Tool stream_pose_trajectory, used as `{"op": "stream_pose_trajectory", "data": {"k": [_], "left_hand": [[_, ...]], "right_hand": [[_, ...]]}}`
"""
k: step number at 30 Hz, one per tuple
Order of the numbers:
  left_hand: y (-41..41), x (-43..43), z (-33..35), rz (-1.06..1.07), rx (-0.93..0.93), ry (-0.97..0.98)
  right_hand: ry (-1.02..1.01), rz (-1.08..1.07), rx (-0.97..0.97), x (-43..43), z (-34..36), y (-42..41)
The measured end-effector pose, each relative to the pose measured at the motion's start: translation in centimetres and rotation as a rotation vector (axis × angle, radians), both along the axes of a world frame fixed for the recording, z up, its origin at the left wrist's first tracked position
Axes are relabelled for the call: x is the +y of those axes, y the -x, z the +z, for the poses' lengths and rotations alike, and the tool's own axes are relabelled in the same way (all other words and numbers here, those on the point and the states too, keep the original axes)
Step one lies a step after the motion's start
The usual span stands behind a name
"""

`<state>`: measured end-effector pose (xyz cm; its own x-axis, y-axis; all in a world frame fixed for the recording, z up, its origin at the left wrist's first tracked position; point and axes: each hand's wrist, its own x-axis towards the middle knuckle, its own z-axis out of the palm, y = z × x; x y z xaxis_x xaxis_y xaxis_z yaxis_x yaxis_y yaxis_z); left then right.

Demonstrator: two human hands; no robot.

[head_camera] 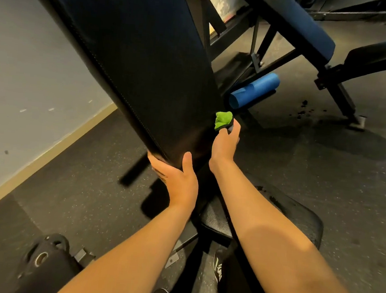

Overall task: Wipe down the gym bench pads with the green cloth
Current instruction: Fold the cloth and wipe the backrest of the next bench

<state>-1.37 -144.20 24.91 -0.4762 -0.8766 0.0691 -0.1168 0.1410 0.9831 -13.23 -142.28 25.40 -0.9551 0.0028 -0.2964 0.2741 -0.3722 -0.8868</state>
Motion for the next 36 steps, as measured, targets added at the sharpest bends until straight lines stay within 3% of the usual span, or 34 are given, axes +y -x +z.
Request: {"op": "stream_pose_trajectory", "data": {"k": [14, 17, 20, 23, 26, 36], "left_hand": [[-0.9, -0.1, 1.3, -0.022, -0.071, -0.016], [-1.4, -0.5, 1.0, -0.07, -0.099, 0.007], [-1.6, -0.8, 0.9, -0.106, -0.106, 0.005], [-1.8, -0.8, 0.8, -0.112, -0.118, -0.009], [-1.8, -0.7, 1.0, -0.125, -0.097, -0.018], [-2.9, -1.0, 2.8, -0.181, -0.198, -0.092]], "right_hand": [[-0.179, 0.298, 0.028, 2.2, -0.7, -8.5], [-0.207, 0.218, 0.083, 2.5, -0.3, -7.1], [-0.113, 0.085, 0.024, 2.4, 1.0, -3.8], [-0.134, 0.144, 0.025, 1.6, 1.9, -2.2], [-0.177, 0.195, 0.013, 1.5, 1.2, -4.1], [-0.031, 0.298, -0.108, 1.5, -0.2, -11.1]]}}
